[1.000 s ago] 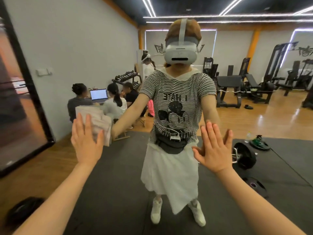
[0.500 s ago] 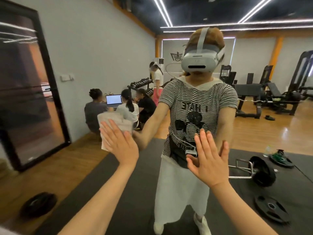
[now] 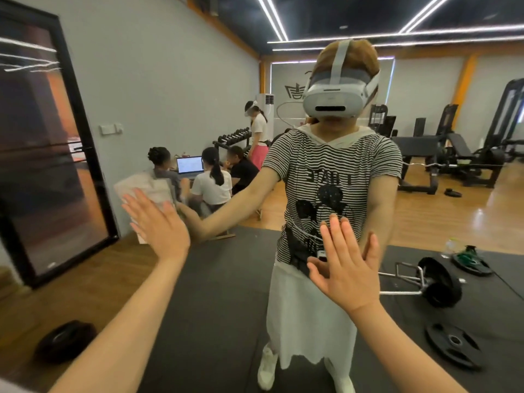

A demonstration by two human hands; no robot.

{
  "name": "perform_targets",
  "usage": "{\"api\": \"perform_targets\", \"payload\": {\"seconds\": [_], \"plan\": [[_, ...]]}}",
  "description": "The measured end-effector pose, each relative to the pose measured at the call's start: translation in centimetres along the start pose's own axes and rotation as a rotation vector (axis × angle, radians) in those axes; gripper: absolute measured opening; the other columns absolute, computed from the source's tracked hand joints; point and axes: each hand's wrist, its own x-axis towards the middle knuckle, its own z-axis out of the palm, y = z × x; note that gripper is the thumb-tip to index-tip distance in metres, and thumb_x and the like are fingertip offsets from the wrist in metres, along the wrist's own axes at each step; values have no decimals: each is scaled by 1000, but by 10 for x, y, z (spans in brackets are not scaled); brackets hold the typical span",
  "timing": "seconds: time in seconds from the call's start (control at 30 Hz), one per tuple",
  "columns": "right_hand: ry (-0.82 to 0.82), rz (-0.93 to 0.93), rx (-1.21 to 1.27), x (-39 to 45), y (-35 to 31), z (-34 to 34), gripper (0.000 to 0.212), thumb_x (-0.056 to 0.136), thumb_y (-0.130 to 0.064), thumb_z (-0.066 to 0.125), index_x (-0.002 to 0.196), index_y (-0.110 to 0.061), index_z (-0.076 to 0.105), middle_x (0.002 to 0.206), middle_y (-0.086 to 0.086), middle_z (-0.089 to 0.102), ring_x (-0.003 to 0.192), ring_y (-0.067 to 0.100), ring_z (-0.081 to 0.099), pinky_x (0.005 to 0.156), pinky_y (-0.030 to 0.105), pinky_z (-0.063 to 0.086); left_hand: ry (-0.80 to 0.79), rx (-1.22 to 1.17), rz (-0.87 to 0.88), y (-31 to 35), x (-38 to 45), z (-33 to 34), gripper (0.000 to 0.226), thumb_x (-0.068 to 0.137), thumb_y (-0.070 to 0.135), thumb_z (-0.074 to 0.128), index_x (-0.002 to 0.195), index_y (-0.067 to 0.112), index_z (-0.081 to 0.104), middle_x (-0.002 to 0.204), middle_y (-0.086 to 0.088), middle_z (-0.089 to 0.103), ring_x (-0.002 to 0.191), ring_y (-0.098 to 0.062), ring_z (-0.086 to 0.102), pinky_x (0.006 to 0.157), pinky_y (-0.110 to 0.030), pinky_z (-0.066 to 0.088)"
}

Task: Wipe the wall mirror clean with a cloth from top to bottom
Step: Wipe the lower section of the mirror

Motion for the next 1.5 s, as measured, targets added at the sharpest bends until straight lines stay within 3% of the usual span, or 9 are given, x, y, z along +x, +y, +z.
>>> {"api": "perform_targets", "payload": {"seconds": [0.1, 0.33, 0.5, 0.63, 0.8, 0.97, 1.33, 1.4, 1.5], "plan": [[9, -2, -1, -1, -1, 0, 73, 96, -51, 28, 155, -12, 10, 163, 4, 1, 150, 19, 4, 119, 51, -5, -54, -22, 75, 5, -49, 19, 64, 100, 38, 17, 153, 3, 11, 160, -23, 6, 148, -38, 4, 117, -52, 3], [11, -17, 3, 0, 2, -1, 72, 97, -51, 28, 155, -12, 12, 163, 5, 2, 150, 20, 4, 119, 51, -3, -146, 150, 611, 14, -100, 32, 64, 103, 44, 13, 154, 15, -11, 158, -19, 4, 146, -36, -1, 117, -46, -6], [10, -13, 0, -1, 1, -1, 71, 97, -51, 27, 155, -12, 13, 163, 4, 2, 150, 20, 4, 119, 51, -3, -42, 11, 197, 21, -19, 10, 66, 98, 36, 19, 153, 3, 6, 160, -22, 4, 148, -38, 0, 116, -54, 0], [15, -6, -3, 0, 1, 1, 70, 96, -51, 29, 152, -11, 22, 163, 5, 2, 150, 20, 5, 119, 51, -2, 41, -48, 88, 34, -14, 16, 67, 96, 37, 18, 154, 4, 11, 161, -19, 5, 149, -35, 1, 117, -52, 1], [28, -9, -2, -1, -1, 2, 73, 95, -50, 31, 155, -11, 15, 163, 5, 3, 150, 20, 6, 119, 51, -1, -40, -36, 307, 52, -96, 39, 63, 103, 44, 8, 154, 6, 7, 158, -24, 13, 147, -38, 7, 117, -54, 5], [42, -17, -6, -1, 0, 0, 72, 96, -49, 31, 155, -11, 14, 163, 6, 5, 150, 21, 7, 119, 51, 0, -99, 77, 608, 40, -129, 47, 61, 103, 44, 11, 155, 18, -10, 162, -10, -8, 149, -27, -11, 118, -51, -2], [27, -9, 11, -2, 0, 1, 70, 93, -49, 36, 151, -11, 25, 163, 5, 6, 150, 21, 8, 119, 51, 1, -1, -122, 34, 29, -76, 36, 65, 98, 39, 17, 153, 5, 11, 160, -20, 6, 148, -38, 5, 117, -55, 3], [36, -3, 24, -1, -1, 1, 72, 91, -49, 40, 151, -10, 26, 163, 5, 6, 150, 20, 8, 119, 51, 1, -32, -121, 53, 45, -99, 40, 64, 101, 42, 14, 153, 6, 7, 159, -20, 5, 147, -39, 6, 117, -59, 6], [33, -7, 39, 0, 1, 0, 77, 89, -47, 41, 154, -11, 19, 163, 5, 5, 150, 20, 8, 119, 51, 1, -75, -57, 329, 68, -148, 52, 61, 104, 43, 8, 154, 10, -1, 158, -22, 8, 147, -37, 3, 116, -57, 6]]}}
